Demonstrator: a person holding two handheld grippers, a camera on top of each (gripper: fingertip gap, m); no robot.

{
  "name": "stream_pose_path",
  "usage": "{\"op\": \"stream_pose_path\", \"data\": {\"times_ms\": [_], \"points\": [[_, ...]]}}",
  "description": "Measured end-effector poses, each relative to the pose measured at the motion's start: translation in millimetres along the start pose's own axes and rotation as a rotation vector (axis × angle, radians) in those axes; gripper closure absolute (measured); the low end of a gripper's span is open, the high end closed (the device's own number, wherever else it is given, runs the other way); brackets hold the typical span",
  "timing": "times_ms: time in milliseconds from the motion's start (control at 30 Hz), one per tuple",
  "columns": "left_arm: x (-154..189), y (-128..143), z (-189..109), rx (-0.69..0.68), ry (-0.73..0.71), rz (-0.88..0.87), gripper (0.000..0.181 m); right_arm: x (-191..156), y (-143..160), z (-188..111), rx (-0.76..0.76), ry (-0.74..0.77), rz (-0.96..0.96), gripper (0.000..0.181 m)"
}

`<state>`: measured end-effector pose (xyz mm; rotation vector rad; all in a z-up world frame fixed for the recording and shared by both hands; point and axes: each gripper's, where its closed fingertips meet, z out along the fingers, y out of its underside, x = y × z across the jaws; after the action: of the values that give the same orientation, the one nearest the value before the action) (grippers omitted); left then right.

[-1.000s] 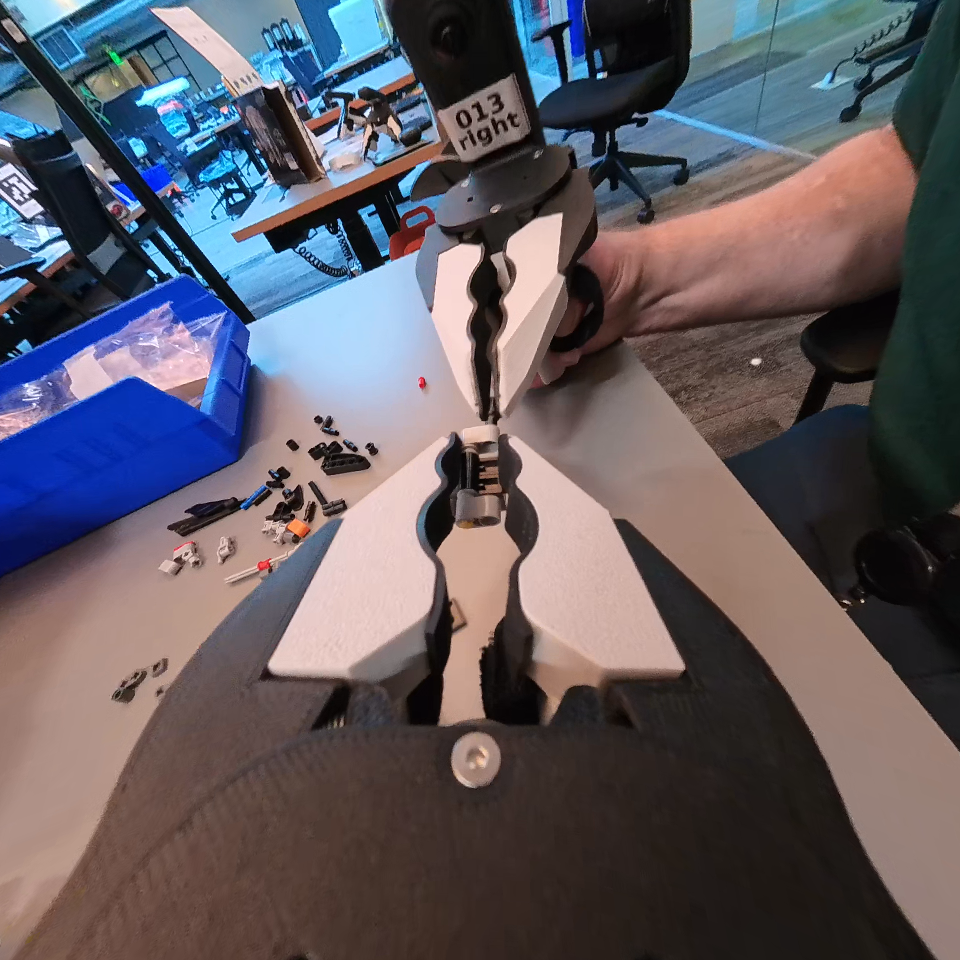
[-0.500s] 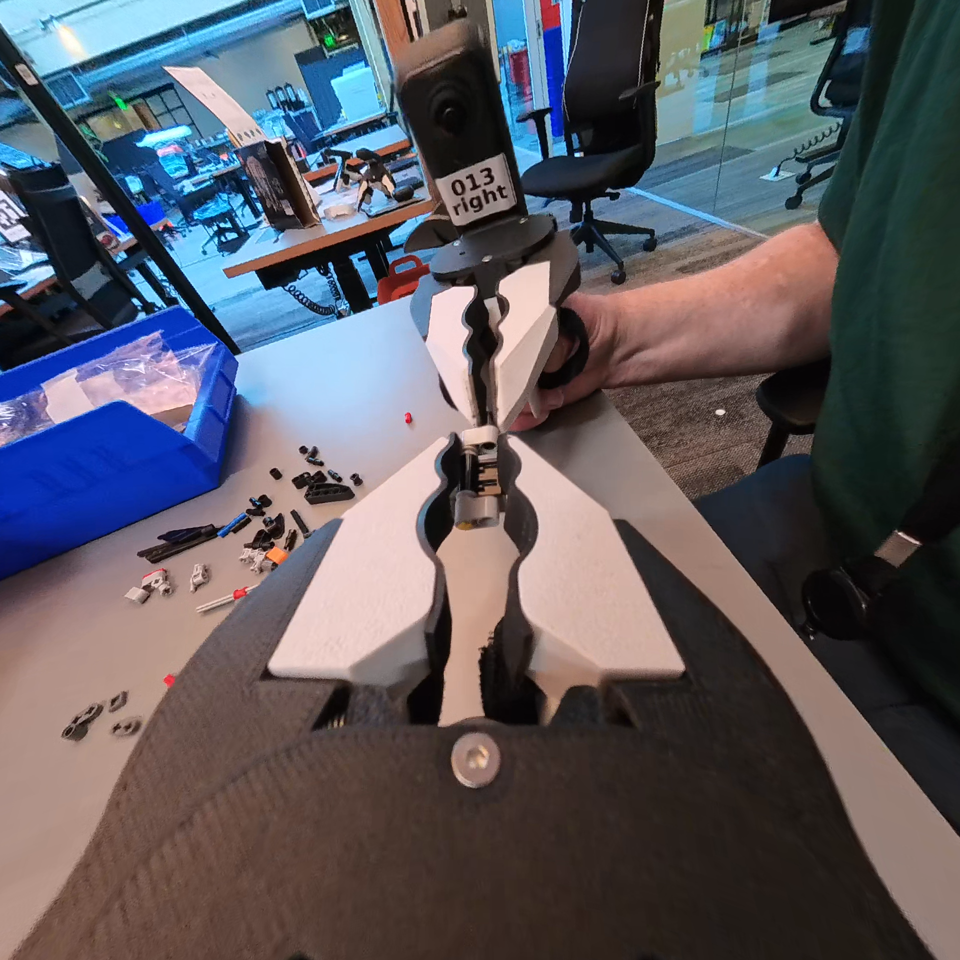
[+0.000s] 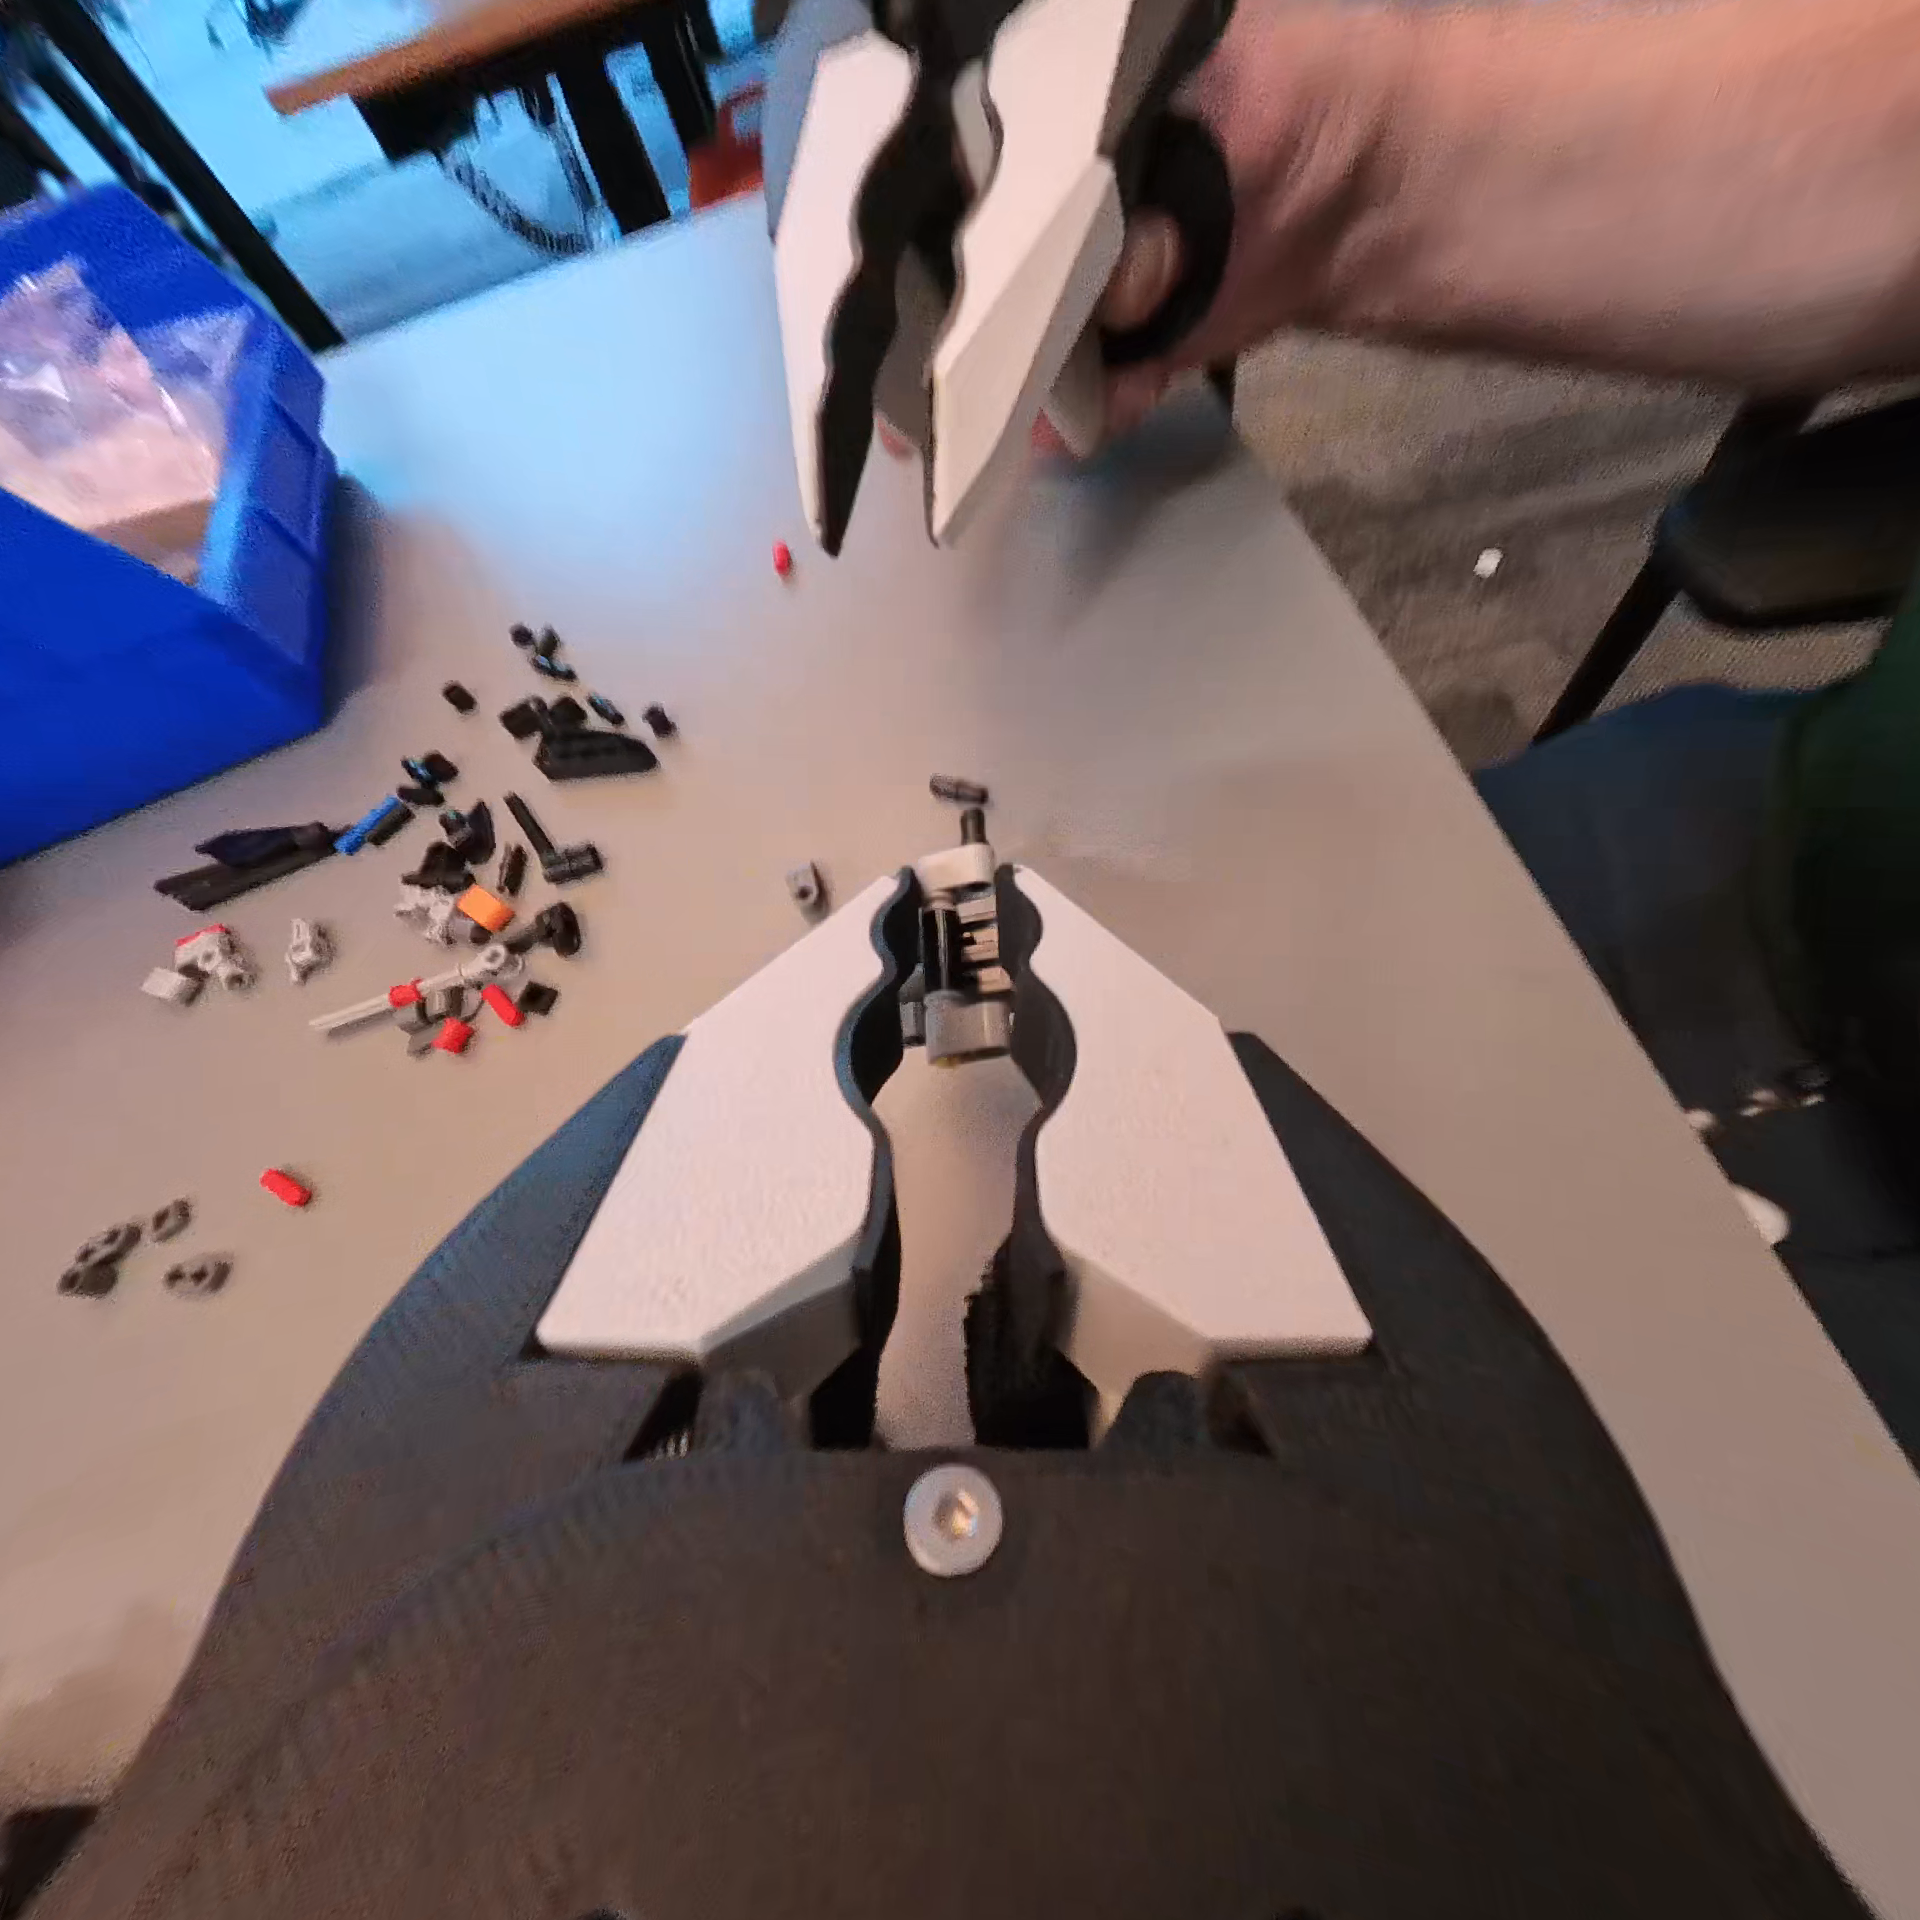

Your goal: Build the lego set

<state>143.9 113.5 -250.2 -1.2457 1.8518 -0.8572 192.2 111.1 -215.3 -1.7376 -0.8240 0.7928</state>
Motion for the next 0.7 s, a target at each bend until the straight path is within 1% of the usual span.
{"op": "stream_pose_path", "data": {"times_ms": [67, 133, 200, 300, 333, 433, 533, 700], "points": [[5, 10, 7, -0.076, 0.005, 0.019, 0.169, 7, 21, -4, -0.111, 0.056, 0.011, 0.163], [7, 15, 11, -0.11, 0.007, 0.021, 0.17, 12, 39, -5, -0.208, 0.11, 0.005, 0.162], [7, 19, 12, -0.128, 0.009, 0.003, 0.169, 10, 50, -2, -0.269, 0.119, 0.005, 0.163], [8, 17, 10, -0.119, 0.03, -0.001, 0.167, 10, 65, 5, -0.37, 0.13, -0.018, 0.161], [8, 16, 8, -0.113, 0.036, -0.009, 0.165, 11, 69, 6, -0.397, 0.131, -0.02, 0.16], [10, 17, 4, -0.116, 0.068, -0.008, 0.159, 10, 70, 10, -0.415, 0.117, -0.038, 0.161], [9, 19, 2, -0.124, 0.071, -0.011, 0.155, 11, 73, 11, -0.45, 0.094, -0.056, 0.16], [14, 27, 10, -0.168, 0.083, -0.007, 0.153, 13, 73, 13, -0.484, 0.054, -0.103, 0.158]]}}
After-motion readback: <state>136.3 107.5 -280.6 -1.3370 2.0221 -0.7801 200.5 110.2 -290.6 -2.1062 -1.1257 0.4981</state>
